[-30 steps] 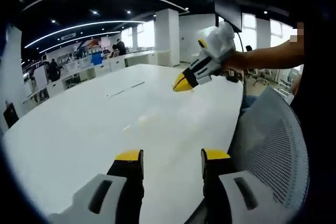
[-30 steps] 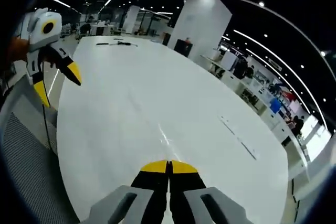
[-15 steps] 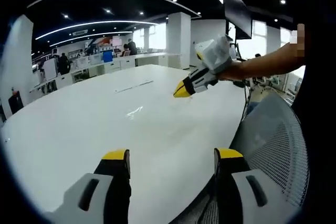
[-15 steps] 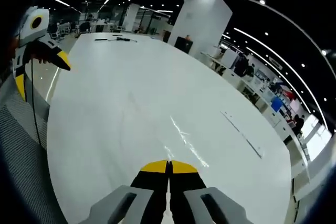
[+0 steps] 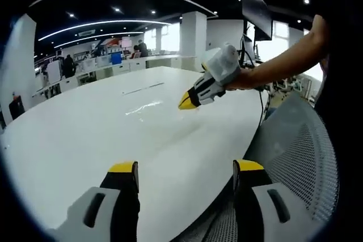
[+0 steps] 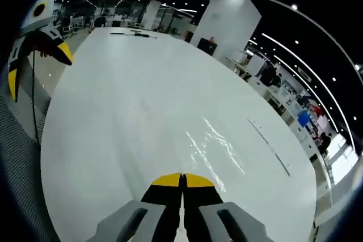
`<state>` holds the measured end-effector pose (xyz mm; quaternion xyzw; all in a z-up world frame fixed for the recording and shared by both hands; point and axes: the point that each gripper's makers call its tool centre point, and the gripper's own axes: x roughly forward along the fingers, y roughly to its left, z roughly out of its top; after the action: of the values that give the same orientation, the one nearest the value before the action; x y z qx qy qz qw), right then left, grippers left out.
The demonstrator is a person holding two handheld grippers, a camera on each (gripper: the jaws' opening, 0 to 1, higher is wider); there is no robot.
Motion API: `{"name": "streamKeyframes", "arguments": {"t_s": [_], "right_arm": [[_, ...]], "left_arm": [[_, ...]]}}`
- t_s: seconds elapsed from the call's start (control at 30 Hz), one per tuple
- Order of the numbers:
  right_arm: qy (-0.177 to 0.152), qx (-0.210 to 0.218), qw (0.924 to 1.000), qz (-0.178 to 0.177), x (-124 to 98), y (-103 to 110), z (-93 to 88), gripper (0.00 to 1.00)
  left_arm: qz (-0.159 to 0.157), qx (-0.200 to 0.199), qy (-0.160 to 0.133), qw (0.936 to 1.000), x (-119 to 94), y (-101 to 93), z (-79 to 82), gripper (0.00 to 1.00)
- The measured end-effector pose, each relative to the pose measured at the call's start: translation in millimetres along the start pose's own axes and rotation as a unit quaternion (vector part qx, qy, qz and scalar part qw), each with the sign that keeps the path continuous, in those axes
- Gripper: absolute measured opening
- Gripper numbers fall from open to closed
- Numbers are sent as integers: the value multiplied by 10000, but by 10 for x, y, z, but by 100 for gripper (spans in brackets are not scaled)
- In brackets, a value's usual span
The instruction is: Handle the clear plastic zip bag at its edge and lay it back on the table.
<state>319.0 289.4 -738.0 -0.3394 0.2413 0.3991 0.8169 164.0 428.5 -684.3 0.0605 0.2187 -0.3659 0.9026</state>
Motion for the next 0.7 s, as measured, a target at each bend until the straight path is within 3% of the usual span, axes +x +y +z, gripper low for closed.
{"name": "streamKeyframes", "arguments": {"t_s": [0.23,0.43,0.7], "right_arm": [[97,-82,9997,230,18,140,-101,0],[71,178,9991,383,-24,244,-121,0],[-73,436,9979,464,-119,271,-121,18]], "left_arm": [[-24,65,-10,10000,12,-73,34,67],[-52,83,-29,9999,16,-122,57,67],[-19,65,-27,10000,37,-130,70,66]]}}
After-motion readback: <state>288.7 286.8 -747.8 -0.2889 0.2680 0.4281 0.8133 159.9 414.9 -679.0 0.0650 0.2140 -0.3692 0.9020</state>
